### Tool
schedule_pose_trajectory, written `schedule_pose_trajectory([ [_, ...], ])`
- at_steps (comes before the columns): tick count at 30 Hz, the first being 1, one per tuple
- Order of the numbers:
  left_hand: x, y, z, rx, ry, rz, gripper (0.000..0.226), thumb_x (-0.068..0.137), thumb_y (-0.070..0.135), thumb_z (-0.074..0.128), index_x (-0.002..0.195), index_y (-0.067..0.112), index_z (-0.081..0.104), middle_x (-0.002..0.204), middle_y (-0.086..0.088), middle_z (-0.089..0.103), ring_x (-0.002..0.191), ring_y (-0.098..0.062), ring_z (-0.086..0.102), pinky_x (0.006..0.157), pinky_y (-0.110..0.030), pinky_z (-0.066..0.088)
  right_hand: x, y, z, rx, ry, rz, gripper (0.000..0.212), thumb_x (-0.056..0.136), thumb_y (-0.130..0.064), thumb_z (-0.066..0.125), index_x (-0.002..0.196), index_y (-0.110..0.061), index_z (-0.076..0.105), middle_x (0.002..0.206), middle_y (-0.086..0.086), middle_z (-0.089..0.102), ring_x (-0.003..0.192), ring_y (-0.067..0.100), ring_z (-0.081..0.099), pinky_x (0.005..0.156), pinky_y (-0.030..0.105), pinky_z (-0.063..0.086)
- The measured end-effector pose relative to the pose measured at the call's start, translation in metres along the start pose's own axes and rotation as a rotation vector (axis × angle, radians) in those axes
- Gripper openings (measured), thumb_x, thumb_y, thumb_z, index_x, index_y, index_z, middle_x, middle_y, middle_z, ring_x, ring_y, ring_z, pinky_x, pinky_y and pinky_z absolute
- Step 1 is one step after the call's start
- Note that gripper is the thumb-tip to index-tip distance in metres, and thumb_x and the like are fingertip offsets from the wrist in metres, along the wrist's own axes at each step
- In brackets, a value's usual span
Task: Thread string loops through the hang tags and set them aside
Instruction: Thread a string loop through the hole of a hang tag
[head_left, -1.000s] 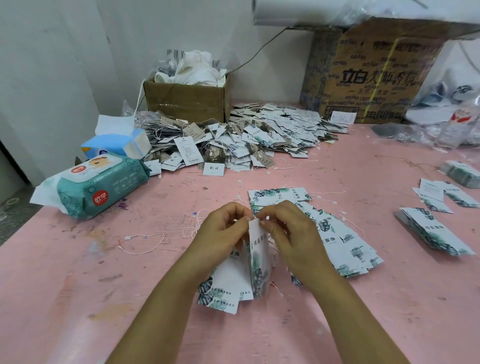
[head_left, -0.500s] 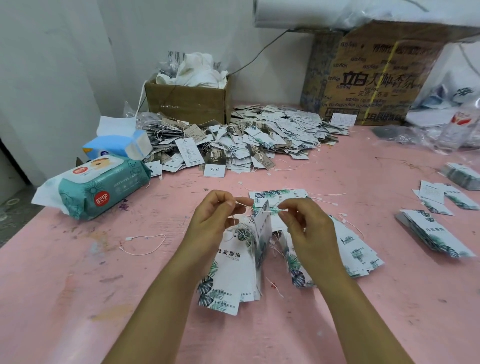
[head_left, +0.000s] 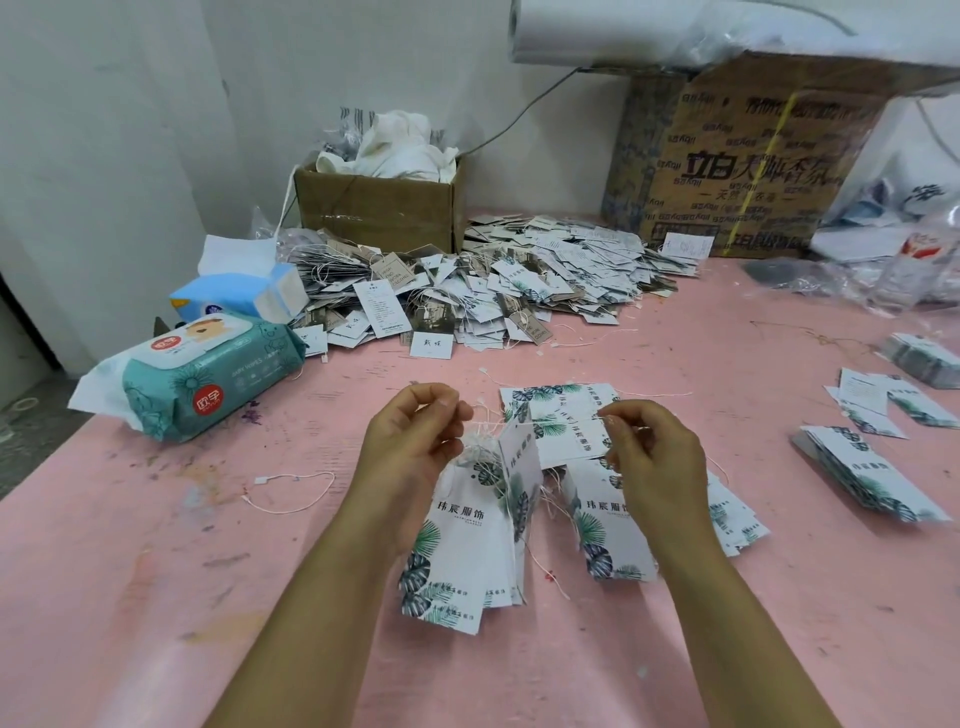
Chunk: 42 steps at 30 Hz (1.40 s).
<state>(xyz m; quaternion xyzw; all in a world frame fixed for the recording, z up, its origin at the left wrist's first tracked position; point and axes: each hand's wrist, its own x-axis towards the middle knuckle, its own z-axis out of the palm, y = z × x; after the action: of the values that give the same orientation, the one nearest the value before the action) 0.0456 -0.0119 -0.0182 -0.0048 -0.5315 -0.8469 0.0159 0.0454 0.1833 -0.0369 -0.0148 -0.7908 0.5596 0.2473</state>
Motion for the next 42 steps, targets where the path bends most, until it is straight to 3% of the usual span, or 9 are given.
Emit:
schedule_pose_trajectory([
  [5, 0.0, -0.003, -0.001, 0.117, -0.021, 0.046, 0.01, 0.082, 0.005, 0.06, 0.085, 0.013, 0.064, 0.067, 0.005, 0.069, 0.062, -0.002, 0.061, 0.061, -0.015, 0.048, -0.007, -0.011, 0.004, 0.113, 0.012, -0.001, 0.029, 0.079, -0.002, 0.069, 0.076, -0.029, 0.058, 0.068, -0.006, 0.061, 0.057, 0.008, 0.055, 0.061, 0.028, 0.049],
  [12, -0.004, -0.004, 0.004, 0.194, -0.064, 0.144, 0.013, 0.062, 0.015, 0.07, 0.072, 0.021, 0.074, 0.075, -0.002, 0.074, 0.076, -0.01, 0.069, 0.068, -0.015, 0.05, -0.017, -0.019, 0.014, 0.184, -0.07, -0.108, 0.03, 0.074, -0.003, 0.073, 0.07, -0.031, 0.063, 0.063, -0.012, 0.065, 0.052, 0.003, 0.055, 0.054, 0.015, 0.047],
  [16, -0.008, -0.005, 0.008, 0.542, -0.126, 0.245, 0.017, 0.072, 0.013, 0.074, 0.071, 0.03, 0.072, 0.075, 0.007, 0.073, 0.078, -0.009, 0.067, 0.078, -0.025, 0.048, -0.021, -0.02, 0.02, 0.113, -0.106, -0.228, 0.031, 0.075, -0.007, 0.073, 0.072, -0.036, 0.063, 0.068, -0.015, 0.065, 0.062, 0.003, 0.058, 0.058, 0.015, 0.046],
  [20, -0.01, -0.009, 0.01, 0.806, -0.145, 0.389, 0.031, 0.078, 0.012, 0.072, 0.075, 0.042, 0.064, 0.075, 0.015, 0.065, 0.08, 0.004, 0.056, 0.075, -0.01, 0.038, -0.023, -0.019, 0.024, 0.046, -0.142, -0.336, 0.008, 0.076, -0.015, 0.068, 0.081, -0.021, 0.07, 0.075, -0.016, 0.061, 0.071, 0.001, 0.057, 0.062, 0.014, 0.045],
  [22, -0.01, -0.011, 0.009, 0.868, -0.122, 0.407, 0.033, 0.077, 0.017, 0.073, 0.074, 0.047, 0.06, 0.081, 0.013, 0.062, 0.089, -0.005, 0.056, 0.087, -0.025, 0.04, -0.023, -0.018, 0.026, 0.04, -0.155, -0.352, 0.01, 0.077, -0.014, 0.066, 0.084, -0.014, 0.072, 0.078, -0.014, 0.063, 0.075, -0.001, 0.058, 0.066, 0.011, 0.043],
  [25, -0.011, -0.011, 0.01, 0.894, -0.086, 0.397, 0.035, 0.076, 0.017, 0.074, 0.072, 0.048, 0.058, 0.084, 0.008, 0.063, 0.094, -0.016, 0.056, 0.093, -0.043, 0.039, -0.024, -0.017, 0.028, 0.075, -0.189, -0.327, 0.014, 0.079, -0.012, 0.063, 0.089, -0.016, 0.072, 0.082, -0.011, 0.065, 0.077, 0.003, 0.06, 0.069, 0.016, 0.047],
  [30, -0.011, -0.009, 0.011, 0.839, -0.079, 0.371, 0.027, 0.074, 0.019, 0.075, 0.068, 0.041, 0.062, 0.074, 0.012, 0.064, 0.088, -0.009, 0.056, 0.092, -0.048, 0.039, -0.025, -0.014, 0.03, 0.093, -0.228, -0.29, 0.02, 0.082, -0.009, 0.061, 0.098, -0.017, 0.07, 0.087, -0.008, 0.065, 0.079, 0.007, 0.062, 0.07, 0.027, 0.052],
  [36, -0.01, -0.009, 0.009, 0.792, -0.094, 0.353, 0.022, 0.075, 0.02, 0.074, 0.068, 0.037, 0.063, 0.07, 0.02, 0.062, 0.08, 0.001, 0.053, 0.086, -0.035, 0.039, -0.024, -0.015, 0.028, 0.1, -0.224, -0.266, 0.016, 0.082, -0.017, 0.062, 0.09, -0.03, 0.066, 0.077, -0.013, 0.062, 0.066, 0.004, 0.058, 0.062, 0.016, 0.047],
  [42, -0.01, -0.011, 0.008, 0.833, -0.147, 0.327, 0.022, 0.08, 0.022, 0.071, 0.071, 0.04, 0.061, 0.075, 0.018, 0.06, 0.086, -0.003, 0.053, 0.088, -0.036, 0.039, -0.023, -0.012, 0.026, 0.028, -0.221, -0.286, 0.005, 0.082, -0.015, 0.066, 0.083, -0.016, 0.07, 0.074, -0.012, 0.062, 0.068, 0.005, 0.057, 0.06, 0.017, 0.045],
])
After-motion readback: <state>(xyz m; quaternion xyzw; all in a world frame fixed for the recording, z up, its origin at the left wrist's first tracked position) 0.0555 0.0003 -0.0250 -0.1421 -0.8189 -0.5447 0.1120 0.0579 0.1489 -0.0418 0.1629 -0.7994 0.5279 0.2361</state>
